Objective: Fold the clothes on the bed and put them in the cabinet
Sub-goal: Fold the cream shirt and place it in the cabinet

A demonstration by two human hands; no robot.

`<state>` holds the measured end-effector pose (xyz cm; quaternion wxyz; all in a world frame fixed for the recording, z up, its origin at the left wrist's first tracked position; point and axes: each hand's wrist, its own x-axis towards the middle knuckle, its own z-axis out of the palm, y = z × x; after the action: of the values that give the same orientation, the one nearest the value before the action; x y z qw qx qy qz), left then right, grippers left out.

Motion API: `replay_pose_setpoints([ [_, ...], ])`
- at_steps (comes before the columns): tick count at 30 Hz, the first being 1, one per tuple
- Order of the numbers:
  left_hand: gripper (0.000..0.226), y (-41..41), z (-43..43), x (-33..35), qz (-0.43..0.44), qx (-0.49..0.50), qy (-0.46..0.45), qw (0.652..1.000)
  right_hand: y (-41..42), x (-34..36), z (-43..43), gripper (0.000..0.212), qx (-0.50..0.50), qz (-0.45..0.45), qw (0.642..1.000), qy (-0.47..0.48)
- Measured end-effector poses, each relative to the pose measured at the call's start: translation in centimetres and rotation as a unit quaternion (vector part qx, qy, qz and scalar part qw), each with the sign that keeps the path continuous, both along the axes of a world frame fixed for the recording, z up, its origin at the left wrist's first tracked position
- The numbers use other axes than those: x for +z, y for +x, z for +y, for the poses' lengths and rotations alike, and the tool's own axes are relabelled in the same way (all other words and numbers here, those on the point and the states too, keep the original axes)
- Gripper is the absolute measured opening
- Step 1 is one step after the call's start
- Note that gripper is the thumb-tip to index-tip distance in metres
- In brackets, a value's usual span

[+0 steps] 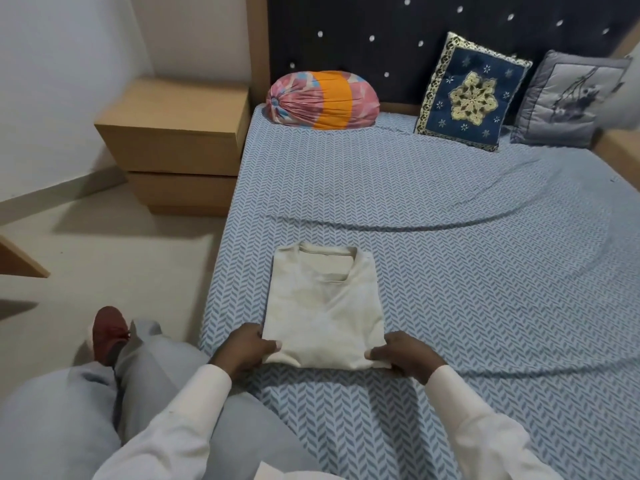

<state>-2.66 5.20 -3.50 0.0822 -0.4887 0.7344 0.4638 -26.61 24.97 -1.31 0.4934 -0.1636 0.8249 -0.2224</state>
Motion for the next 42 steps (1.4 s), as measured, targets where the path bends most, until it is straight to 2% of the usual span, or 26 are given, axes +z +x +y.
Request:
replay_pose_setpoints([
  [2,0.04,0.8,0.2,-0.4,-0.028,-0.002,-0.005,1.0,0.1,0.4,0.3,0.024,0.012,-0.007,1.0,0.01],
  [7,0.03,1.0,0.6,-1.4,-0.089,-0.041,-0.017,0.995,-0.4,-0.9,-0.4,0.039,0.035,0.073,0.997,0.022],
  [9,0.03,0.8,1.0,-1.2,-0.113,-0.055,-0.05,0.991,-1.0,-1.1,-1.2,0.036,0.031,0.099,0.995,0.018],
  [11,0.034,0.4,1.1,-1.0,-0.102,-0.032,-0.1,0.989,-2.2,-1.2,-2.6,0.03,-0.004,0.17,0.985,-0.019],
  [13,0.034,-0.3,0.5,-0.9,-0.053,0.007,-0.133,0.99,-3.6,-1.2,-4.7,0.021,-0.055,0.239,0.967,-0.067],
  [15,0.032,-1.7,-0.6,-0.6,0.008,0.034,-0.143,0.989,-5.2,-1.2,-7.2,0.022,-0.098,0.257,0.954,-0.118],
  [17,0.033,-3.5,-2.1,-0.2,0.054,0.062,-0.134,0.988,-6.8,-1.6,-9.7,0.027,-0.115,0.246,0.953,-0.132],
  [24,0.021,-8.7,-8.1,-0.4,0.126,0.148,-0.112,0.975,-10.4,-4.4,-13.0,0.016,-0.212,0.11,0.964,-0.117],
  [26,0.033,-9.7,-9.9,-0.8,0.134,0.147,-0.099,0.975,-10.1,-3.5,-13.2,0.013,-0.213,0.086,0.965,-0.127],
  [28,0.042,-10.4,-11.3,-1.0,0.14,0.129,-0.097,0.977,-10.2,-3.0,-13.4,0.005,-0.203,0.072,0.967,-0.138],
  [29,0.039,-10.7,-11.9,-1.1,0.142,0.116,-0.105,0.978,-10.4,-2.7,-13.5,0.004,-0.193,0.076,0.968,-0.141],
  [33,0.009,-11.8,-13.8,-1.6,0.137,0.047,-0.144,0.979,-11.6,-2.0,-13.7,0.029,-0.073,0.146,0.981,-0.102],
  [35,0.006,-11.8,-14.5,-2.0,0.125,0.021,-0.158,0.979,-11.8,-1.8,-13.9,0.037,-0.006,0.166,0.982,-0.09],
  [37,0.01,-11.7,-14.8,-2.3,0.118,-0.001,-0.157,0.981,-11.9,-1.8,-14.1,0.04,0.017,0.164,0.982,-0.087],
  [39,0.017,-11.7,-15.0,-2.5,0.131,-0.005,-0.142,0.981,-12.1,-1.9,-14.2,0.035,0.0,0.144,0.986,-0.081],
  [42,0.02,-11.7,-15.1,-2.4,0.15,0.011,-0.133,0.98,-12.3,-2.1,-14.6,0.012,-0.017,0.148,0.985,-0.089],
])
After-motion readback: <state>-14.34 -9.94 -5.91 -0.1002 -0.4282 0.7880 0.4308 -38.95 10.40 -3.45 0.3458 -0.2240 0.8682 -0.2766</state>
